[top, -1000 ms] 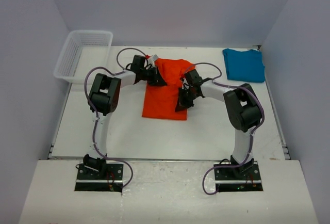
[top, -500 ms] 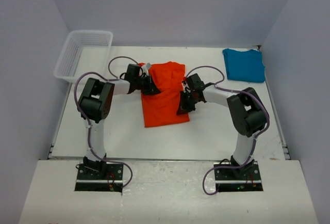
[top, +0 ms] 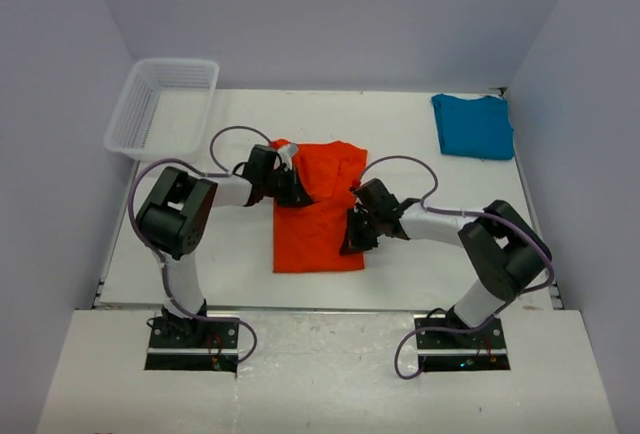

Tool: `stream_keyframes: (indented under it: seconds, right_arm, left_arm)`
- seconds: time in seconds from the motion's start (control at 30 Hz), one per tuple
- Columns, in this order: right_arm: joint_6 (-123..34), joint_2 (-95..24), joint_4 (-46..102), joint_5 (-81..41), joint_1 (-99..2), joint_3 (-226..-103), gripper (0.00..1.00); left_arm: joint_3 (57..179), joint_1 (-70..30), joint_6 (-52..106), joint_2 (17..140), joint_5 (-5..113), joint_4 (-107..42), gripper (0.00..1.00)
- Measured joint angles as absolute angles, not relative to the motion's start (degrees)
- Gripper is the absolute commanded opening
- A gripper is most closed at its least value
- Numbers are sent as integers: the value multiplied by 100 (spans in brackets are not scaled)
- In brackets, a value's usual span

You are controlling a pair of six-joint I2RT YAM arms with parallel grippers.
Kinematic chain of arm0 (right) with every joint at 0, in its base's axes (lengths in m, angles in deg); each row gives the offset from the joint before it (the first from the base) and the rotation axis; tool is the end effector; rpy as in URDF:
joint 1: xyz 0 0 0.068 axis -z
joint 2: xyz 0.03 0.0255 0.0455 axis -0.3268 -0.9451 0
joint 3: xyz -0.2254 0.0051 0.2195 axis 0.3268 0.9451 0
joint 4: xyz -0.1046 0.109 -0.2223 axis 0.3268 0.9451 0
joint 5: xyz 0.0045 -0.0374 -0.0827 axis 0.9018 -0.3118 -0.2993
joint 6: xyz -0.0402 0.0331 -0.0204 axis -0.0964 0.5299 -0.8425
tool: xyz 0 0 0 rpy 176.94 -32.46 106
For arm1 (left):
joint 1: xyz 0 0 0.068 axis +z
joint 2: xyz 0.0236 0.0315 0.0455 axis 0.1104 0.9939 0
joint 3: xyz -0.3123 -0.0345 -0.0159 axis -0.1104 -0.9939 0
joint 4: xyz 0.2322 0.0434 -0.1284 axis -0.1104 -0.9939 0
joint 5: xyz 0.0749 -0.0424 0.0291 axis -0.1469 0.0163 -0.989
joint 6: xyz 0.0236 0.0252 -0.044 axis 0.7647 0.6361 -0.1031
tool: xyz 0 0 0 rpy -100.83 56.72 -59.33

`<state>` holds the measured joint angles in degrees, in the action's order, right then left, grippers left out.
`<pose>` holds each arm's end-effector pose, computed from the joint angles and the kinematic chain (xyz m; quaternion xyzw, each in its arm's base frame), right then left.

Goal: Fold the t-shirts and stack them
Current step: Grab one side of the 2/3 rectangular tshirt with both arms

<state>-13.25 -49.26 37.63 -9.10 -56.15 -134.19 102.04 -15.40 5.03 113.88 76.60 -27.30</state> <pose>0.2404 0.1974 0.1700 -0.0330 0.9535 0.2809 0.1046 0.3610 -0.1652 0.1491 0.0003 0.9040 -0.3817 0.1924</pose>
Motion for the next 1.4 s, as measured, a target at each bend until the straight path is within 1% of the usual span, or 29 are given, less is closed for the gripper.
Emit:
stream_keyframes:
  seconds: [0.23,0.53,0.57,0.6,0.67,0.7,0.77,0.8,0.87,0.9,0.93,1.0,1.03,1.1,1.27,1.37,1.4]
  right_arm:
    - [-847,-4478,3647,-1124,-6240,-12931,0]
    - [-381,-4109,3418,-1353,-6695,-12505,0]
    - [-364,-4080,3378,-1379,-6743,-12472,3]
    - [-357,-4054,3356,-1410,-6782,-12453,9]
    - [-388,-4017,3345,-1513,-6866,-12457,15]
    - [-431,-4008,3350,-1550,-6896,-12472,20]
    - [-549,-4013,3459,-1633,-6935,-12584,23]
    - [-646,-4023,3579,-1716,-6962,-12673,24]
    - [-818,-4023,3909,-1898,-6979,-12885,30]
    - [-890,-4021,4084,-1996,-6992,-13008,33]
    - [-958,-4019,4314,-2114,-7005,-13165,44]
    - [-1050,-3927,4755,-2300,-7051,-13497,55]
    - [-1100,-3807,4967,-2376,-7088,-13655,65]
    - [-1144,-3462,5348,-2492,-7130,-13915,73]
    - [-1126,-2524,5922,-2748,-7156,-14013,76]
    - [-1006,-2142,6003,-2763,-7152,-13487,78]
    - [-971,-2091,6034,-2763,-7152,-13294,80]
  left_arm:
    - [9487,-1863,501,10837,7444,-2533,0]
    - [8652,-1914,501,10101,7267,-2511,0]
    - [8626,-1925,506,10050,7234,-2544,2]
    - [8617,-1933,519,10013,7188,-2592,6]
    - [8617,-1960,560,9941,7081,-2668,14]
    - [8619,-1977,584,9900,7013,-2714,22]
    - [8674,-2005,700,9819,6898,-2865,30]
    - [8735,-2019,763,9793,6815,-2959,31]
    - [8934,-2032,908,9764,6640,-3195,37]
    - [9041,-2032,993,9740,6541,-3313,38]
    - [9166,-2032,1065,9703,6432,-3449,39]
    - [9424,-2045,1179,9578,6205,-3707,40]
    - [9574,-2051,1225,9493,6089,-3857,41]
    - [9819,-2097,1292,9275,5838,-4139,41]
    - [10018,-2364,1144,8361,5217,-4922,41]
    - [9922,-2569,774,7804,4876,-5519,41]
    - [9839,-2628,645,7653,4799,-5648,41]
